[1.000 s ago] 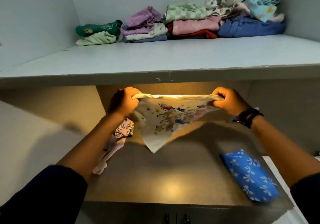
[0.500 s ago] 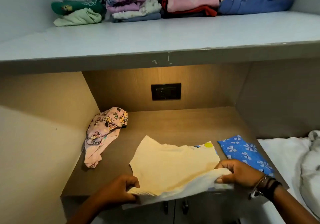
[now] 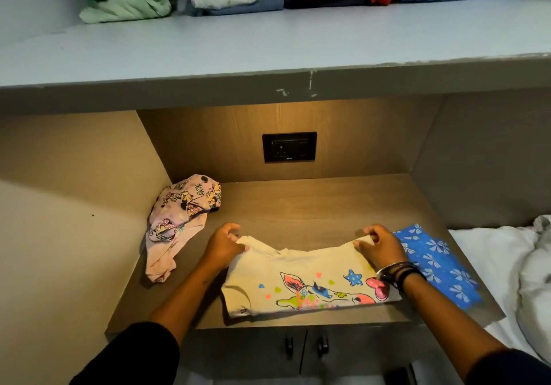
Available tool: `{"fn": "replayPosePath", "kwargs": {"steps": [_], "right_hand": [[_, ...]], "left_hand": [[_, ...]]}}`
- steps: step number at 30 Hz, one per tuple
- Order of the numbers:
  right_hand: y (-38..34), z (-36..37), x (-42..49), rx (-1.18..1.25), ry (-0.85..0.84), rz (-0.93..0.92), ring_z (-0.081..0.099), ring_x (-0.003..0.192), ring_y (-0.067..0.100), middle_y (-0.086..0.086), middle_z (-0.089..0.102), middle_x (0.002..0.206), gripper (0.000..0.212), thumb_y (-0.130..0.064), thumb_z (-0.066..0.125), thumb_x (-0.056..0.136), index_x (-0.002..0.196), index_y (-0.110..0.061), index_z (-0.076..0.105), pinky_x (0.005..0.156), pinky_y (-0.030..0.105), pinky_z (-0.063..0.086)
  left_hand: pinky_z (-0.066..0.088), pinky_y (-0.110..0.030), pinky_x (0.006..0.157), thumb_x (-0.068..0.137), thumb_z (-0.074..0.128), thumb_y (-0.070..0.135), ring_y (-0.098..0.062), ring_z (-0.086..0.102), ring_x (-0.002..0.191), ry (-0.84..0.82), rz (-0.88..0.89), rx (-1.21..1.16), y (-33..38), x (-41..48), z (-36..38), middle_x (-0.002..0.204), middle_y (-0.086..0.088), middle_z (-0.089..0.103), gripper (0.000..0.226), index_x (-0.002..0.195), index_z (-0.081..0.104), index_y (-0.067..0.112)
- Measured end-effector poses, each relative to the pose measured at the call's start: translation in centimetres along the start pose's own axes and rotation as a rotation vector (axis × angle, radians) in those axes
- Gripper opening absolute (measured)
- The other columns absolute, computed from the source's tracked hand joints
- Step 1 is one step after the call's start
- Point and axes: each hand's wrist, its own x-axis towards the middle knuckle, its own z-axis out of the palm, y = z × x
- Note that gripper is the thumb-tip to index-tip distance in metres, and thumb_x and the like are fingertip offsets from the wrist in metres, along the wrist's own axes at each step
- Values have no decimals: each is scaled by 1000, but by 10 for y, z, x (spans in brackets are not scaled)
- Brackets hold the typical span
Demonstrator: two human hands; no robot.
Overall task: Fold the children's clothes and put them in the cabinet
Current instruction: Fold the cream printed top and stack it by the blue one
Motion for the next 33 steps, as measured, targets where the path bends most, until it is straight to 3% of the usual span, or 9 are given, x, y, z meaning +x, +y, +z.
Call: {"fn": "replayPosePath", "kwargs": {"steps": [3, 5, 8, 11, 17, 22, 25, 28, 33], "right_hand": [[1, 8, -17, -368, 158, -149, 40, 129, 27, 6, 48, 139, 58, -44, 65, 85, 133, -21, 45, 106, 48, 37], [6, 20, -43, -455, 181, -245, 36, 133, 26, 3, 47, 141, 54, -56, 54, 86, 130, -25, 49, 107, 49, 33], [16, 47, -78, -571, -59, -233, 31, 140, 25, 2, 38, 152, 76, -77, 24, 80, 134, -29, 48, 111, 48, 28], [13, 63, -63, -583, -238, -164, 4, 149, 23, -4, 4, 163, 94, -85, 4, 74, 149, -32, 22, 117, 50, 8], [-49, 59, 35, -772, -453, -315, -6, 149, 30, -1, -5, 163, 72, -70, 17, 90, 151, -33, 13, 118, 54, 1], [-80, 63, 5, -713, -391, -658, 3, 149, 28, 3, 5, 163, 68, -65, 25, 92, 148, -25, 29, 118, 51, 7], [-49, 65, -62, -599, -336, -973, 17, 147, 27, 4, 17, 161, 79, -75, 27, 86, 146, -23, 33, 118, 50, 14], [2, 71, -116, -703, -364, -1145, 23, 146, 28, 8, 19, 160, 90, -78, 37, 81, 148, -19, 30, 118, 50, 17], [31, 87, -143, -843, -173, -1070, 53, 127, 32, 15, 52, 141, 65, -32, 70, 72, 133, -12, 55, 100, 49, 47]], "left_hand": [[43, -38, 101, 85, 70, 19, -24, 50, 123, 180, 170, 368, -18, -7, 13, 137, -7, 52, 60, 140, 44, 20], [22, -41, 115, 91, 57, 37, -22, 29, 143, 74, 442, 670, -33, -16, 16, 153, 0, 36, 57, 144, 38, 28], [1, -40, 118, 97, 30, 53, -14, 9, 149, -267, 551, 890, -49, -25, 11, 162, 7, 17, 56, 149, 27, 33], [8, -38, 119, 99, 24, 56, -12, 10, 149, -333, 444, 877, -50, -36, 0, 162, 9, 13, 58, 151, 22, 33], [27, -38, 110, 85, 24, 74, -16, 31, 136, -423, 459, 929, -40, -84, 1, 151, 6, 37, 70, 142, 38, 35], [-2, -46, 115, 76, 55, 71, -24, 13, 140, -484, 606, 1079, -59, -114, 26, 152, 1, 23, 89, 148, 21, 31], [22, -47, 116, 70, 77, 42, -28, 37, 134, -317, 789, 1081, -63, -118, 30, 138, -7, 45, 77, 136, 44, 22], [54, -32, 88, 60, 90, 22, -25, 66, 106, -166, 939, 894, -70, -120, 34, 115, -8, 65, 51, 106, 69, 16], [57, -33, 81, 58, 93, 21, -27, 70, 98, -217, 981, 833, -64, -113, 39, 117, -12, 70, 41, 94, 72, 13]]}}
